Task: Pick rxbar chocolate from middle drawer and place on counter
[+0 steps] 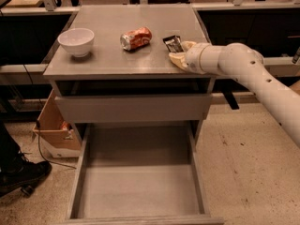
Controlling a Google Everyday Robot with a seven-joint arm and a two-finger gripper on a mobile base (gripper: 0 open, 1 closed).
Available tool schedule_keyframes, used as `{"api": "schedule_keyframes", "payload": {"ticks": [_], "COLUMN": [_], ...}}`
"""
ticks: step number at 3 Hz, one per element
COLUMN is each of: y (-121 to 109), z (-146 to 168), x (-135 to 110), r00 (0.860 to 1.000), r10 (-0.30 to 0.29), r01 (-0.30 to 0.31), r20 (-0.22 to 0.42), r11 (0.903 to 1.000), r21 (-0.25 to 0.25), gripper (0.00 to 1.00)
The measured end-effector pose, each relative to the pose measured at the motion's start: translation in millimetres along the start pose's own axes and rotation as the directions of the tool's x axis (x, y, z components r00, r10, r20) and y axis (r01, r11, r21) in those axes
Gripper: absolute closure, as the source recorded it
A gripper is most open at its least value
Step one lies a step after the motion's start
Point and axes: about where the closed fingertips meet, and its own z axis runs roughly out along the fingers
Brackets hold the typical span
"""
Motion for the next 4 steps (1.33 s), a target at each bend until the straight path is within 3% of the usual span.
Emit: {"api": "schedule_keyframes", "payload": {"ticks": [2, 3, 4], "y": [-5, -12, -28], "z": [3, -2, -27], "x": [-4, -8, -15], "r00": [1.000, 0.998, 0.994], "r10": [0.015, 0.033, 0.068], "r01": [-0.014, -0.031, -0.064], "r20": [0.016, 0.047, 0.090], "r11": [0.9997, 0.9990, 0.9971], "r21": [-0.017, -0.032, -0.040], "gripper": [0.08, 0.00, 0.00]}}
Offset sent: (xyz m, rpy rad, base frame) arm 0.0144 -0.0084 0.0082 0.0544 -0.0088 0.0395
